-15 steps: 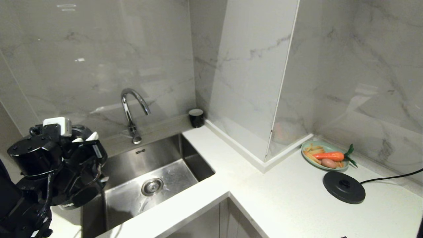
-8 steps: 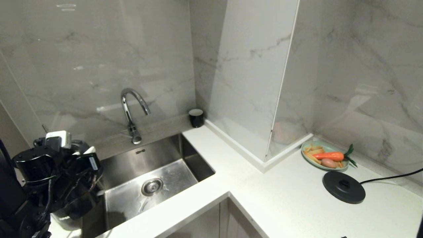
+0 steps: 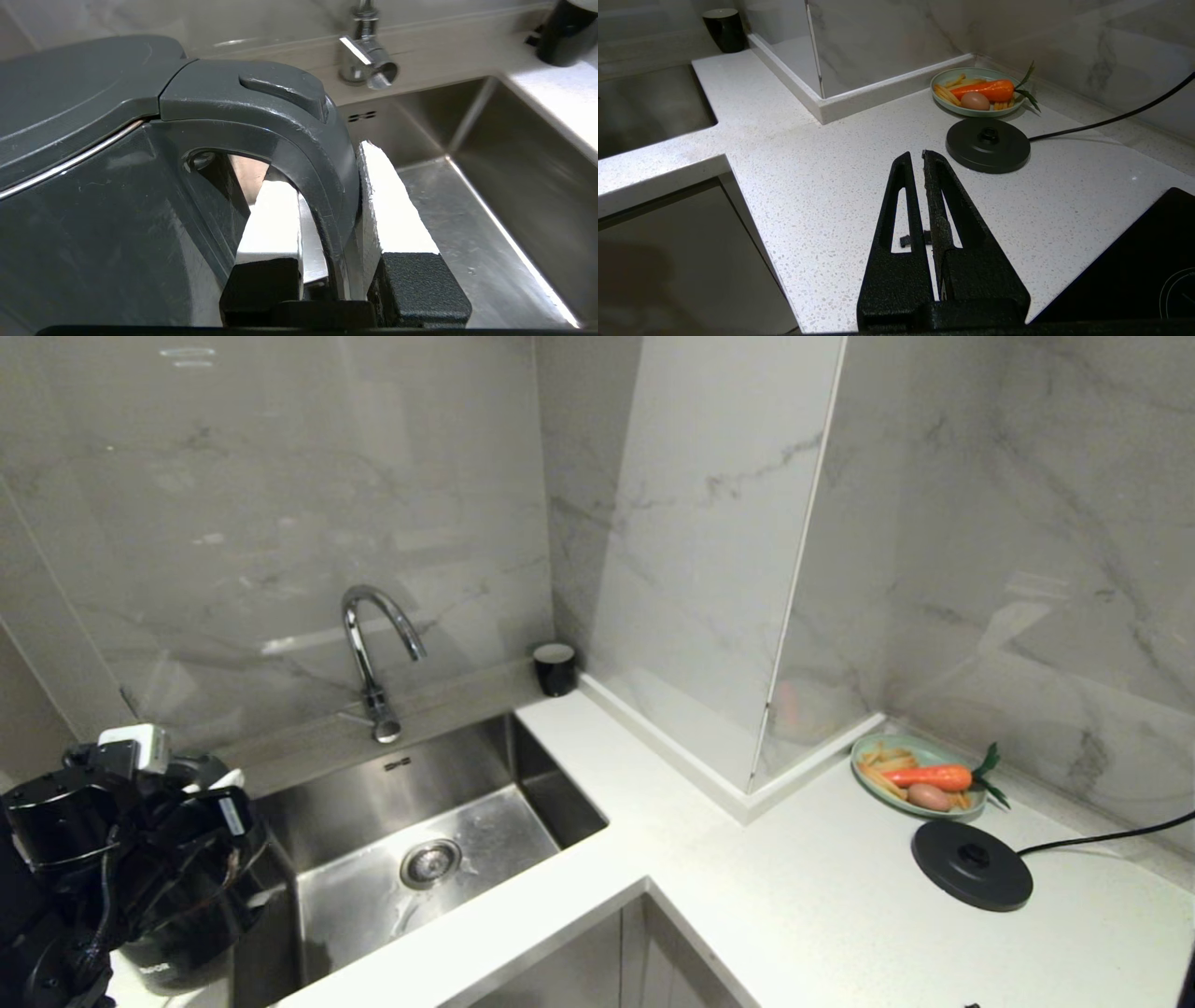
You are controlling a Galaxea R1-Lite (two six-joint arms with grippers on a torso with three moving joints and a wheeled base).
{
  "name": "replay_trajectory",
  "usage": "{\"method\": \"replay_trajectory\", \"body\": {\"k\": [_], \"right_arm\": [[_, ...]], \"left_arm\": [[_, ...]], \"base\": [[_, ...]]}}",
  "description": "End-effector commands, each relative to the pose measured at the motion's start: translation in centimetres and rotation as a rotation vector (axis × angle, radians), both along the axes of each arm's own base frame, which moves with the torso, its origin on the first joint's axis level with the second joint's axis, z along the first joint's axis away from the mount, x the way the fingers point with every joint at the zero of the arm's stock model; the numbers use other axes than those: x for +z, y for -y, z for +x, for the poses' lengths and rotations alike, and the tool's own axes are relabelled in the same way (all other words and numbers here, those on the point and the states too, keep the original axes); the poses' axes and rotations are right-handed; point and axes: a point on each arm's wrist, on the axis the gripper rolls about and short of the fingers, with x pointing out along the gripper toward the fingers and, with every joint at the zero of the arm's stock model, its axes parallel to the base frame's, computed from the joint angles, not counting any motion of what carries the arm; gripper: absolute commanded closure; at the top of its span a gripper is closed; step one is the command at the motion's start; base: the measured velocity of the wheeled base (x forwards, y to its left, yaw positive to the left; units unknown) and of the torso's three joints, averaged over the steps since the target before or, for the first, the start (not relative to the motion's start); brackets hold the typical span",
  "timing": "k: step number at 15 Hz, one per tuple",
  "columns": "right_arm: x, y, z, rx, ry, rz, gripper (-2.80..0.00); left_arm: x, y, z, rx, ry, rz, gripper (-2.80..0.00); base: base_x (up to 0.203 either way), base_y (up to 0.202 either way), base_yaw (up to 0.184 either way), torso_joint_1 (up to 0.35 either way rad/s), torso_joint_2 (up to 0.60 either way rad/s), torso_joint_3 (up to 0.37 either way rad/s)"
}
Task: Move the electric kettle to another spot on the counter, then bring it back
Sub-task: Place it by the sink
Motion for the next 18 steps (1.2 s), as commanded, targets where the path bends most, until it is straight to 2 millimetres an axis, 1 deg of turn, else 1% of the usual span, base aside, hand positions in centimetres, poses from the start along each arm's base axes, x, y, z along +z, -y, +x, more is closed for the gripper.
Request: {"method": "replay_trajectory", "body": {"k": [1, 5, 6, 11, 18], "right_arm": [[0.0, 0.0, 0.0, 0.001, 0.000, 0.001, 0.00], [0.0, 0.0, 0.0, 0.000, 0.000, -0.001, 0.00], [0.0, 0.0, 0.0, 0.001, 0.000, -0.001, 0.00], [0.0, 0.0, 0.0, 0.002, 0.000, -0.001, 0.00], [0.0, 0.0, 0.0, 0.002, 0.000, -0.001, 0.00]], "left_arm": [[-0.8, -0.7, 0.1, 0.022, -0.024, -0.005, 0.00], [-1.0, -0.8, -0.1, 0.031, -0.035, -0.009, 0.00], [-1.4, -0.7, -0.5, 0.034, -0.057, -0.015, 0.00], [-3.0, -1.4, -0.7, 0.065, -0.116, -0.034, 0.00], [-3.2, -1.5, -0.7, 0.069, -0.118, -0.038, 0.00]], "base": [[0.000, 0.000, 0.000, 0.000, 0.00, 0.000], [0.000, 0.000, 0.000, 0.000, 0.00, 0.000], [0.000, 0.000, 0.000, 0.000, 0.00, 0.000], [0.000, 0.000, 0.000, 0.000, 0.00, 0.000], [0.000, 0.000, 0.000, 0.000, 0.00, 0.000]]}}
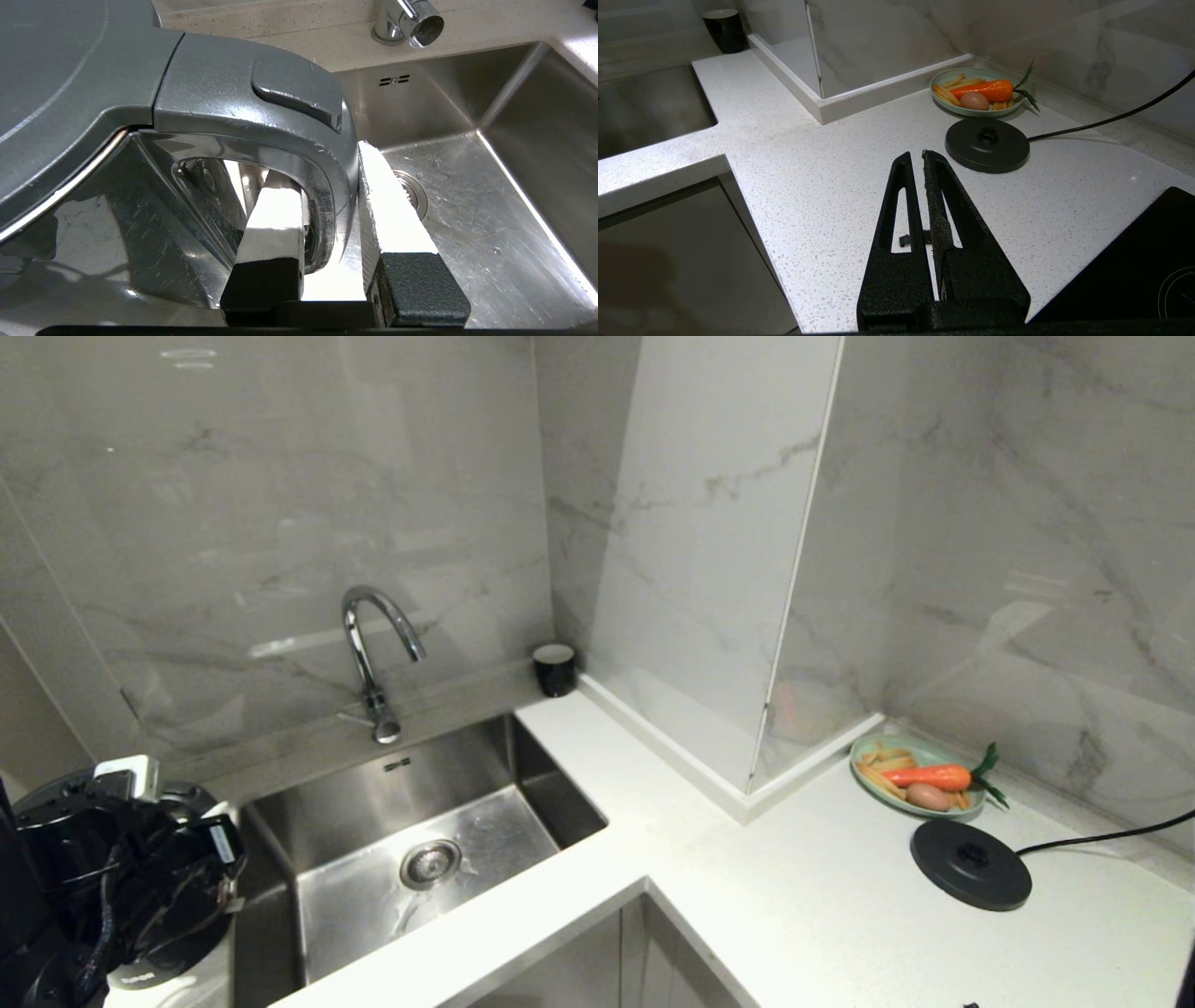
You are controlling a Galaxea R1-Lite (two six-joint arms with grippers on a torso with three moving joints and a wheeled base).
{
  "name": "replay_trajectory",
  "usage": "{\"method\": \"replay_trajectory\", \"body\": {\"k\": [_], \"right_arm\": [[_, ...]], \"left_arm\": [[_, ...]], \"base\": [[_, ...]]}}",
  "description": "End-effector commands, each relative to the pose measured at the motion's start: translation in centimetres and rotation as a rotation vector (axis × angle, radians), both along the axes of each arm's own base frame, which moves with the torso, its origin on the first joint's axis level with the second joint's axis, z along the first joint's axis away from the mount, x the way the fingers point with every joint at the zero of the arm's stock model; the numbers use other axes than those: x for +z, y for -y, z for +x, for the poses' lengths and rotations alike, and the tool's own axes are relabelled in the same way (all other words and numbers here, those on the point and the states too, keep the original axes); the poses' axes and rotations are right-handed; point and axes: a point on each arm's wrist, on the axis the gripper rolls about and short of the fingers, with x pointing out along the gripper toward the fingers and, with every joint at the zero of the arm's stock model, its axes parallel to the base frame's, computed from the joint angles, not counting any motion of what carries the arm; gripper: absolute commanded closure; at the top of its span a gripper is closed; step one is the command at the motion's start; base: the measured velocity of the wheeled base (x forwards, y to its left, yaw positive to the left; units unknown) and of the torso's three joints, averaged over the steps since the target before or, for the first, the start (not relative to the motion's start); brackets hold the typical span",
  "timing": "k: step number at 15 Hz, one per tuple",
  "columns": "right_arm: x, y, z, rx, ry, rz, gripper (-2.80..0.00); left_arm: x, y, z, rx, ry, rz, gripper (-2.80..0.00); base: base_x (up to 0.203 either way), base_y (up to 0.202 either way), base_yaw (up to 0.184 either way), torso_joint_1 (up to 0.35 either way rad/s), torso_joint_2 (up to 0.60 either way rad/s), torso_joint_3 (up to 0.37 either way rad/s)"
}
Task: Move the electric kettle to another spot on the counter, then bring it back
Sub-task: Place it by the sink
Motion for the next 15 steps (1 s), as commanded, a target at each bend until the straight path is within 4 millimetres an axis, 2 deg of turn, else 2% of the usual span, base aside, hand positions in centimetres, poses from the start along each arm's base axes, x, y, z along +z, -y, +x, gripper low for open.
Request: {"method": "replay_trajectory", "body": {"k": [1, 2, 3, 4, 10, 15], "right_arm": [[0.0, 0.0, 0.0, 0.000, 0.000, -0.001, 0.00], [0.0, 0.0, 0.0, 0.000, 0.000, -0.001, 0.00], [0.0, 0.0, 0.0, 0.000, 0.000, -0.001, 0.00], [0.0, 0.0, 0.0, 0.000, 0.000, -0.001, 0.00], [0.0, 0.0, 0.0, 0.000, 0.000, -0.001, 0.00], [0.0, 0.0, 0.0, 0.000, 0.000, 0.000, 0.00]], "left_arm": [[-0.2, 0.0, 0.0, 0.001, -0.004, -0.003, 0.00], [-0.2, 0.0, 0.0, 0.000, -0.002, -0.003, 0.00], [-0.1, 0.1, 0.0, -0.001, 0.001, -0.003, -0.64], [0.0, 0.0, 0.1, 0.000, 0.007, -0.001, -2.80], [0.2, 0.2, -0.1, -0.010, 0.009, -0.004, -2.80], [0.2, 1.4, -1.3, -0.066, -0.021, -0.027, -2.80]], "base": [[0.000, 0.000, 0.000, 0.000, 0.00, 0.000], [0.000, 0.000, 0.000, 0.000, 0.00, 0.000], [0.000, 0.000, 0.000, 0.000, 0.00, 0.000], [0.000, 0.000, 0.000, 0.000, 0.00, 0.000], [0.000, 0.000, 0.000, 0.000, 0.00, 0.000], [0.000, 0.000, 0.000, 0.000, 0.00, 0.000]]}}
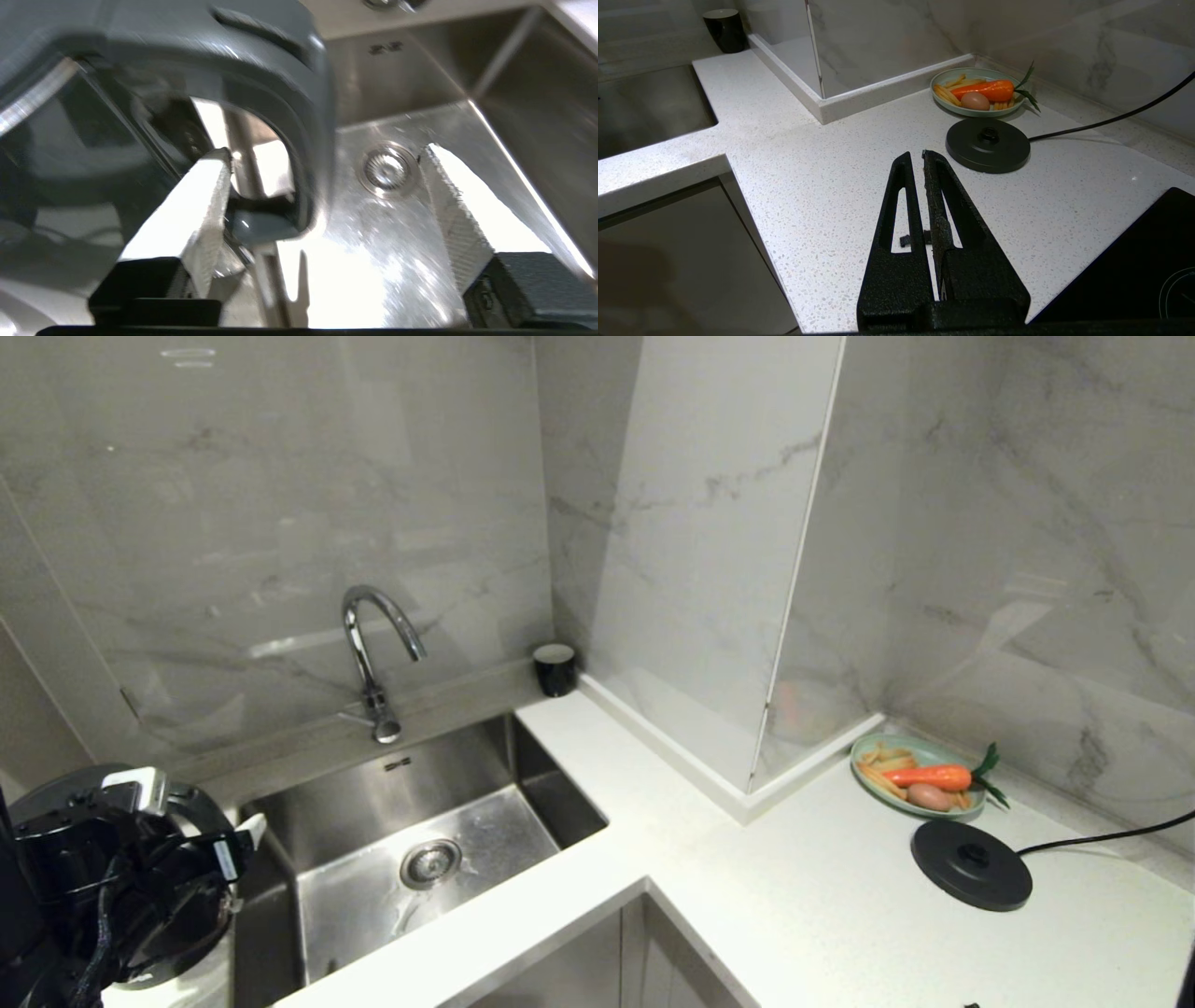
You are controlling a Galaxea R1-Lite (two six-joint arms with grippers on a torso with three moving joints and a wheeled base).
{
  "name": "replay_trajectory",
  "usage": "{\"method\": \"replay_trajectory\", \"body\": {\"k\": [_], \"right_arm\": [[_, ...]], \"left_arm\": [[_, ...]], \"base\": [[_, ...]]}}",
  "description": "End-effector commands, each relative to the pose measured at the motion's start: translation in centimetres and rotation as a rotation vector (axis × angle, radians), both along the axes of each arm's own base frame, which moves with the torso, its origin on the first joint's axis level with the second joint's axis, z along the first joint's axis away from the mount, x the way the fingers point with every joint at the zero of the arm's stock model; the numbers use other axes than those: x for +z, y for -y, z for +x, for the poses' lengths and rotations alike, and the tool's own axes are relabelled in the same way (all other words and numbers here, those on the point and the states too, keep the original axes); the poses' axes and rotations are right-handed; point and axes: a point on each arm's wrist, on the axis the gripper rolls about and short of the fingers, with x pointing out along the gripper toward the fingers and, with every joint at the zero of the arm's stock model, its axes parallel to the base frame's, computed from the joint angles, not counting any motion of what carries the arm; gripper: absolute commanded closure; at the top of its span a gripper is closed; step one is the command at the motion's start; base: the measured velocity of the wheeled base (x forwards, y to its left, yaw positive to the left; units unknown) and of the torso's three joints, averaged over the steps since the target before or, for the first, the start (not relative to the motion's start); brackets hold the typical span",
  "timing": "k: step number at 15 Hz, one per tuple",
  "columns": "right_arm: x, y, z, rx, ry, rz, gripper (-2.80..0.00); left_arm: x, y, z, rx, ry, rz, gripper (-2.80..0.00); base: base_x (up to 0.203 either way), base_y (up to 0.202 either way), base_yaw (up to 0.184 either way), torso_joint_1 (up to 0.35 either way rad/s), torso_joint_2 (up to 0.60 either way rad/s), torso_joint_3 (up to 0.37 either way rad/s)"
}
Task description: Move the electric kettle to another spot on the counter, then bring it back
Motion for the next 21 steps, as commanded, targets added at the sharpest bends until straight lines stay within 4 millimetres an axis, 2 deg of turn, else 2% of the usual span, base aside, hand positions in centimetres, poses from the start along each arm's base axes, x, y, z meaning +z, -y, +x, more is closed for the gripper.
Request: {"method": "replay_trajectory", "body": {"k": [1, 4, 13, 15, 21], "right_arm": [[0.0, 0.0, 0.0, -0.001, 0.000, 0.001, 0.00], [0.0, 0.0, 0.0, -0.001, 0.000, 0.001, 0.00], [0.0, 0.0, 0.0, -0.001, 0.000, 0.001, 0.00], [0.0, 0.0, 0.0, -0.001, 0.000, 0.001, 0.00], [0.0, 0.0, 0.0, 0.000, 0.000, -0.001, 0.00]], "left_arm": [[0.4, 0.2, -0.2, -0.007, 0.012, 0.004, -2.80], [0.5, 0.1, -0.6, 0.007, 0.011, 0.009, -2.80], [0.5, 1.7, -5.6, -0.002, -0.094, -0.029, -2.80], [1.6, 1.8, -6.2, -0.001, -0.051, -0.019, -2.80], [7.2, 3.1, -8.6, -0.034, 0.205, 0.061, -2.80]], "base": [[0.000, 0.000, 0.000, 0.000, 0.00, 0.000], [0.000, 0.000, 0.000, 0.000, 0.00, 0.000], [0.000, 0.000, 0.000, 0.000, 0.00, 0.000], [0.000, 0.000, 0.000, 0.000, 0.00, 0.000], [0.000, 0.000, 0.000, 0.000, 0.00, 0.000]]}}
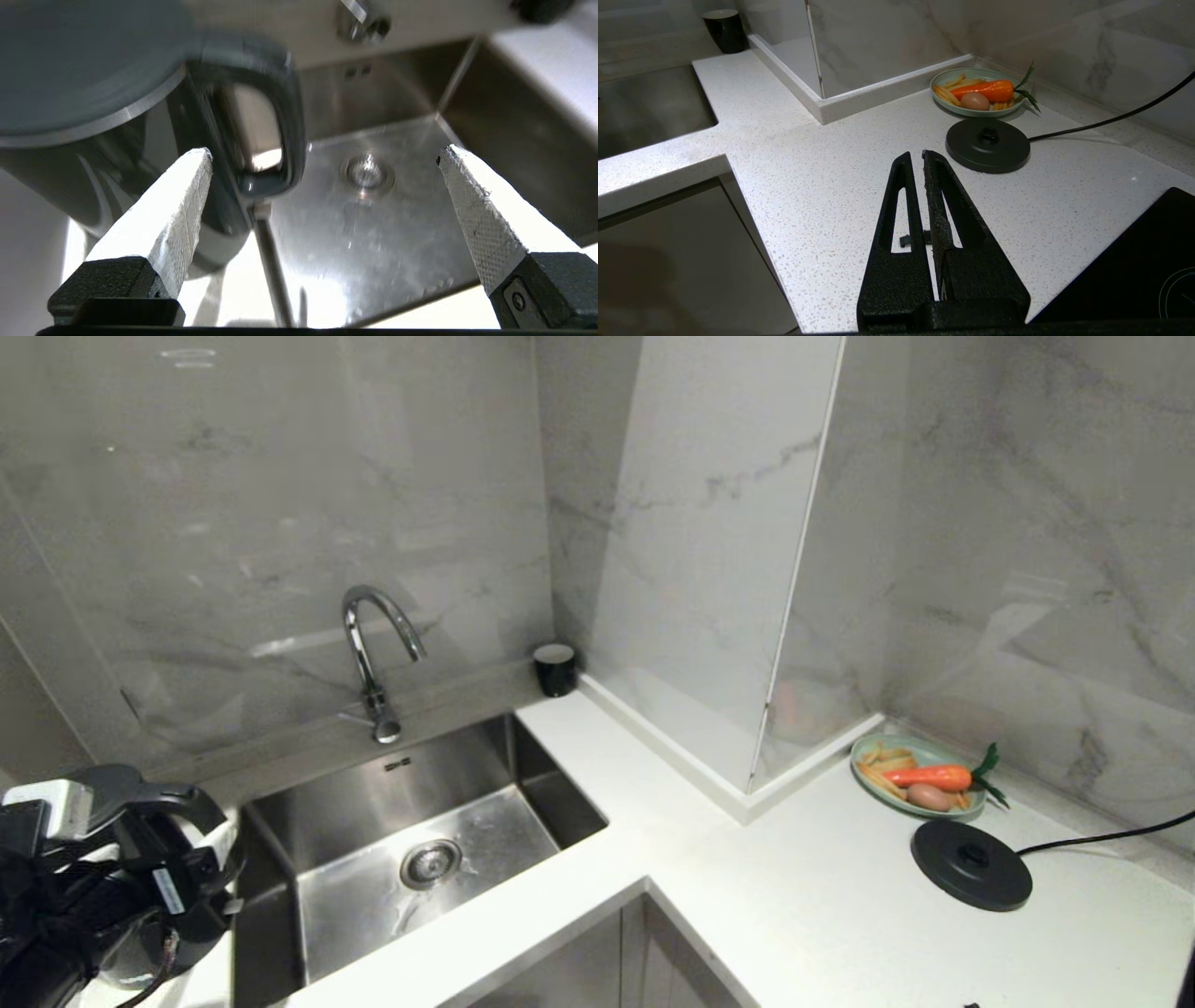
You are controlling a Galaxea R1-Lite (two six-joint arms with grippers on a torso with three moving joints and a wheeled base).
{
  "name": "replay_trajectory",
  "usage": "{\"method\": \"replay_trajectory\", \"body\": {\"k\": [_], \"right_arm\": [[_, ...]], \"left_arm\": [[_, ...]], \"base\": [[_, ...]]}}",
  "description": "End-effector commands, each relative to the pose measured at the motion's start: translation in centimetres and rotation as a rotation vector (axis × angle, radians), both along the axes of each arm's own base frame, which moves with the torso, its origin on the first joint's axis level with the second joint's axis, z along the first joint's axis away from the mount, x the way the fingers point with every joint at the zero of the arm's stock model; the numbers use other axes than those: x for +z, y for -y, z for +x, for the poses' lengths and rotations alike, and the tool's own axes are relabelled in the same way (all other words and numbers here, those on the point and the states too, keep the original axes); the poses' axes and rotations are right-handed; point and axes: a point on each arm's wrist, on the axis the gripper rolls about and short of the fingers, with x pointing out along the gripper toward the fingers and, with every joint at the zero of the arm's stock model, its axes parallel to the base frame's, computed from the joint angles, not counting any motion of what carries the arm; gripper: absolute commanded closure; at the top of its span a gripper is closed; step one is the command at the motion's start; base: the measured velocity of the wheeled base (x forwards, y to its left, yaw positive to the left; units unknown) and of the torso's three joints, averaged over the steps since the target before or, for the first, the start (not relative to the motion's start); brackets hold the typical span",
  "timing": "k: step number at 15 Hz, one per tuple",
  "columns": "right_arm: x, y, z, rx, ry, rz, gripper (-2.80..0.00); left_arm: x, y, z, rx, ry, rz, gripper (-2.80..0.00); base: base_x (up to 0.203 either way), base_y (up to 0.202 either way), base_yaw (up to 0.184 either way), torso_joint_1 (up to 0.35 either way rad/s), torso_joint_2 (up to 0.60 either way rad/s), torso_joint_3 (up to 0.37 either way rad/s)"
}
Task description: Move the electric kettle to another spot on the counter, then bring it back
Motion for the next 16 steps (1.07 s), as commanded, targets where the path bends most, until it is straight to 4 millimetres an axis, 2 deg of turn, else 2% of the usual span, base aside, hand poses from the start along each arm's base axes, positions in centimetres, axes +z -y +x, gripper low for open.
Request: {"method": "replay_trajectory", "body": {"k": [1, 7, 16], "right_arm": [[0.0, 0.0, 0.0, 0.000, 0.001, -0.001, 0.00], [0.0, 0.0, 0.0, 0.000, 0.001, -0.001, 0.00], [0.0, 0.0, 0.0, 0.000, 0.000, -0.001, 0.00]], "left_arm": [[3.0, 0.8, -1.6, -0.022, 0.153, 0.043, -2.80], [5.5, 2.5, -3.4, -0.099, 0.296, 0.075, -2.80], [6.9, 3.3, -5.2, -0.126, 0.358, 0.087, -2.80]], "base": [[0.000, 0.000, 0.000, 0.000, 0.00, 0.000], [0.000, 0.000, 0.000, 0.000, 0.00, 0.000], [0.000, 0.000, 0.000, 0.000, 0.00, 0.000]]}}
